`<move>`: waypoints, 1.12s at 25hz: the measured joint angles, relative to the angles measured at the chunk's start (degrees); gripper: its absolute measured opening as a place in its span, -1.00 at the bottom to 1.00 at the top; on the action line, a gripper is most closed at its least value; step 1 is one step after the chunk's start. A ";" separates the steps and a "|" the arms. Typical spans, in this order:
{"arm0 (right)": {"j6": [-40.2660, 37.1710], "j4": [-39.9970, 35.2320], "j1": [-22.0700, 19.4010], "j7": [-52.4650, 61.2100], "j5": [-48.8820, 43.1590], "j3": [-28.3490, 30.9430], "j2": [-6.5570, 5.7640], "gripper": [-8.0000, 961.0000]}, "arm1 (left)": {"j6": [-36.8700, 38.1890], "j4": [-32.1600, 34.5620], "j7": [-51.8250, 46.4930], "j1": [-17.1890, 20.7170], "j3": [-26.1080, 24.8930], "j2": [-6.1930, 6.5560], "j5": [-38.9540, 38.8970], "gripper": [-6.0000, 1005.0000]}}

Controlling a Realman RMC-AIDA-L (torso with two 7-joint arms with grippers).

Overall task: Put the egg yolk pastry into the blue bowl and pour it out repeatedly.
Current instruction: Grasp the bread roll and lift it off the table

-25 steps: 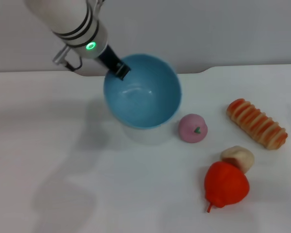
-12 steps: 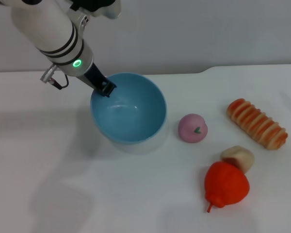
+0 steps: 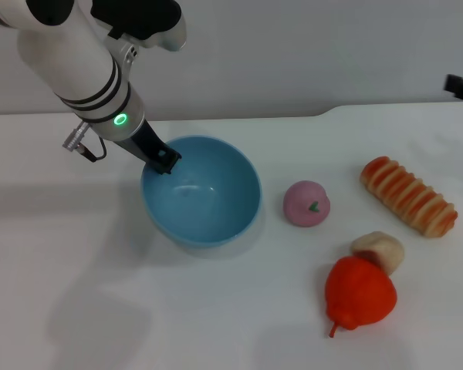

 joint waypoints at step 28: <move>-25.82 -2.02 16.09 36.73 -42.39 -0.42 3.62 0.14 | 4.51 2.15 -2.70 -0.56 0.33 -0.03 -0.46 -0.99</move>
